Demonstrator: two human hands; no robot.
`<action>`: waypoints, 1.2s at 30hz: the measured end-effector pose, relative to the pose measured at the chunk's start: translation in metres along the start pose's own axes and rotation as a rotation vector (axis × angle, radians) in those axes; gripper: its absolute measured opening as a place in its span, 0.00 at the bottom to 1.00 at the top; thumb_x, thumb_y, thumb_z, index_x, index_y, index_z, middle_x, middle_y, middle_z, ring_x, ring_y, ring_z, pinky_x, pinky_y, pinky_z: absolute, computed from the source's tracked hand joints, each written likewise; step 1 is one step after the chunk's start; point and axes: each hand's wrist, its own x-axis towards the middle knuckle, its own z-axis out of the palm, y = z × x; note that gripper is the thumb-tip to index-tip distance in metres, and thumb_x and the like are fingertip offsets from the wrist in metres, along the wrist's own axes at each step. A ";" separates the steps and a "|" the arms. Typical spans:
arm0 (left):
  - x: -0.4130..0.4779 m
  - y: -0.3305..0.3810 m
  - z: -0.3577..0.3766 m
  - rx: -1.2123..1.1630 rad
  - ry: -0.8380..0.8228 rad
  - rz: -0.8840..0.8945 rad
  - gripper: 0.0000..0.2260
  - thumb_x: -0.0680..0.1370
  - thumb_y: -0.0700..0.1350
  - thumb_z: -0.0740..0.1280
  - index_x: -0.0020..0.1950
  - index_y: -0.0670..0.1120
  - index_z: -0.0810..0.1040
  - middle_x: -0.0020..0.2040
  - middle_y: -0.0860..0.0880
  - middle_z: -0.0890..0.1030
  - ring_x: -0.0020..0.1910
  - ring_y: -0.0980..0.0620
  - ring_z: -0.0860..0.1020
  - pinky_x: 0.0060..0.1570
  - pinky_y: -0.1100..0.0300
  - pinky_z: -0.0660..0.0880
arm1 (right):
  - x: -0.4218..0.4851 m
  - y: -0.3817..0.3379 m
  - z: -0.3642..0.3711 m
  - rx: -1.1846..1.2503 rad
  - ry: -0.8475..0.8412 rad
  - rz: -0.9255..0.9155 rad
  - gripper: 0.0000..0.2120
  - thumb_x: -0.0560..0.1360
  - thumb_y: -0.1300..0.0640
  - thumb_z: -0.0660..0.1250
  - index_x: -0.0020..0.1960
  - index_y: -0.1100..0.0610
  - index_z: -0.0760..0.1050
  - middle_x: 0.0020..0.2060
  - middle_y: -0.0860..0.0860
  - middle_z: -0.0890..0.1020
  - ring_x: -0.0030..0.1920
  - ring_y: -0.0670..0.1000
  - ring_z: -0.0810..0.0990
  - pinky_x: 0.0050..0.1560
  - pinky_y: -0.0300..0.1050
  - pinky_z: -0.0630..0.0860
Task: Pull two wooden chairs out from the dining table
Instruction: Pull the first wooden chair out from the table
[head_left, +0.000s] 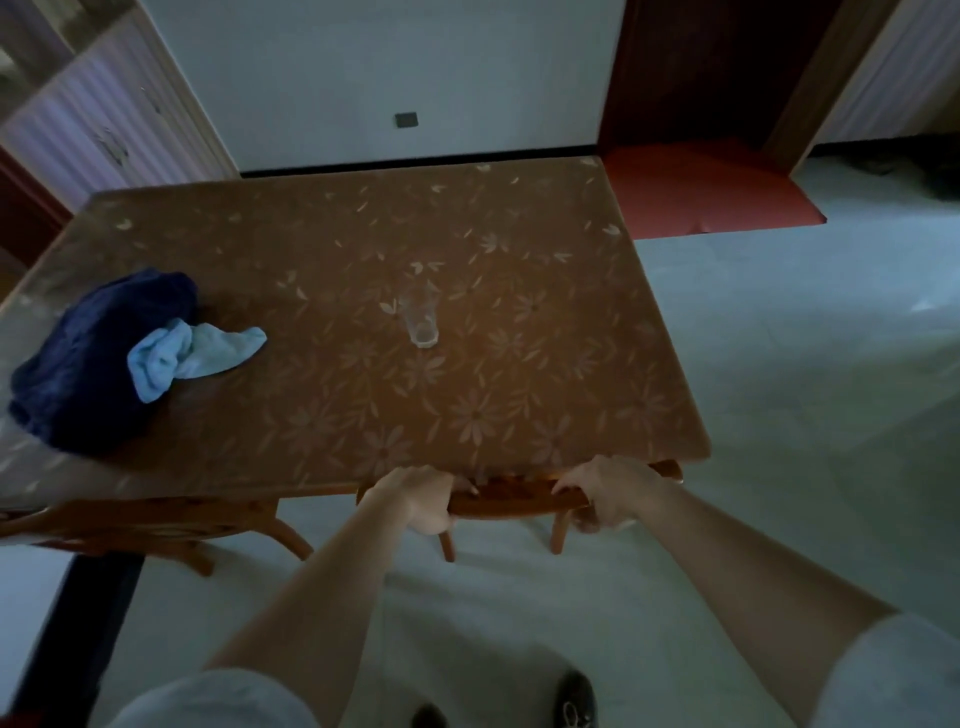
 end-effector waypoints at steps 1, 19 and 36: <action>0.002 -0.001 0.000 -0.003 0.010 0.003 0.20 0.81 0.56 0.68 0.73 0.64 0.73 0.53 0.55 0.81 0.55 0.46 0.83 0.57 0.50 0.80 | 0.002 0.002 0.001 -0.016 0.017 -0.012 0.22 0.76 0.47 0.72 0.69 0.36 0.76 0.58 0.45 0.86 0.56 0.54 0.86 0.55 0.51 0.82; -0.088 0.034 0.034 0.049 0.380 0.175 0.18 0.83 0.46 0.71 0.72 0.56 0.78 0.64 0.52 0.85 0.62 0.48 0.84 0.64 0.49 0.79 | -0.071 -0.005 0.040 -0.088 0.341 -0.159 0.09 0.79 0.47 0.70 0.59 0.44 0.80 0.46 0.44 0.87 0.47 0.48 0.86 0.51 0.45 0.79; -0.231 0.089 0.202 0.021 0.372 0.294 0.17 0.84 0.44 0.69 0.72 0.56 0.78 0.62 0.52 0.86 0.53 0.51 0.85 0.57 0.56 0.80 | -0.235 -0.096 0.208 -0.096 0.325 -0.077 0.11 0.83 0.44 0.66 0.62 0.44 0.79 0.50 0.44 0.87 0.49 0.49 0.84 0.56 0.47 0.80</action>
